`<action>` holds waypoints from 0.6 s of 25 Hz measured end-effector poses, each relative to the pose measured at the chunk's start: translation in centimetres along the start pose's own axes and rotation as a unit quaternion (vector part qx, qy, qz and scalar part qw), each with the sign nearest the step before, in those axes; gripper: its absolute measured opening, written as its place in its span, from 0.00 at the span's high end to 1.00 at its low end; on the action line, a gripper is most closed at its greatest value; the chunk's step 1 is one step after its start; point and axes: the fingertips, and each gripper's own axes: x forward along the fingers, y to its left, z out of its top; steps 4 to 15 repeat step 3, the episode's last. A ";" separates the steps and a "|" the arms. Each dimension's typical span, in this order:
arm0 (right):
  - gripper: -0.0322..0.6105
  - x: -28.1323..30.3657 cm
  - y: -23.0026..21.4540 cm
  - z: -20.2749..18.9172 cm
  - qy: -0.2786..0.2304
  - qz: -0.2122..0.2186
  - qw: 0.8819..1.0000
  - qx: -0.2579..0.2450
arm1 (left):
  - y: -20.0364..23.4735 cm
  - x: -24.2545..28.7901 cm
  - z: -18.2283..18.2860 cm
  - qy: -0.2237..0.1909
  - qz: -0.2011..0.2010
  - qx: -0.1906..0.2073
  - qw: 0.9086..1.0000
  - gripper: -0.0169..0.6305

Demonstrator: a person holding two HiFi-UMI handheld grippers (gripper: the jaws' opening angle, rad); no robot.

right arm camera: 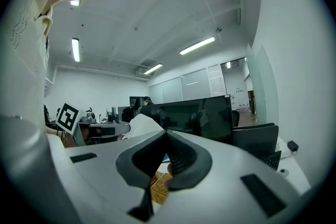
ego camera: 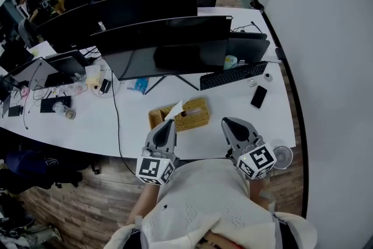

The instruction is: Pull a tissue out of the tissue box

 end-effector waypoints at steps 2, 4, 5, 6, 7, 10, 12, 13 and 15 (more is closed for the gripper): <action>0.95 0.1 -0.1 0.0 0.000 0.001 1.000 -0.001 | 0.0 0.2 0.1 -0.001 -0.001 0.000 1.000 0.95; 0.95 0.2 -0.1 0.1 -0.001 0.001 1.000 -0.002 | 0.0 0.3 0.2 -0.002 -0.002 0.000 1.000 0.95; 0.95 0.2 -0.1 0.1 -0.001 0.001 1.000 -0.002 | 0.0 0.3 0.2 -0.002 -0.002 0.000 1.000 0.95; 0.95 0.2 -0.1 0.1 -0.001 0.001 1.000 -0.002 | 0.0 0.3 0.2 -0.002 -0.002 0.000 1.000 0.95; 0.95 0.2 -0.1 0.1 -0.001 0.001 1.000 -0.002 | 0.0 0.3 0.2 -0.002 -0.002 0.000 1.000 0.95; 0.95 0.2 -0.1 0.1 -0.001 0.001 1.000 -0.002 | 0.0 0.3 0.2 -0.002 -0.002 0.000 1.000 0.95; 0.95 0.2 -0.1 0.1 -0.001 0.001 1.000 -0.002 | 0.0 0.3 0.2 -0.002 -0.002 0.000 1.000 0.95; 0.95 0.2 -0.1 0.1 -0.001 0.001 1.000 -0.002 | 0.0 0.3 0.2 -0.002 -0.002 0.000 1.000 0.95; 0.95 0.2 -0.1 0.1 -0.001 0.001 1.000 -0.002 | 0.0 0.3 0.2 -0.002 -0.002 0.000 1.000 0.95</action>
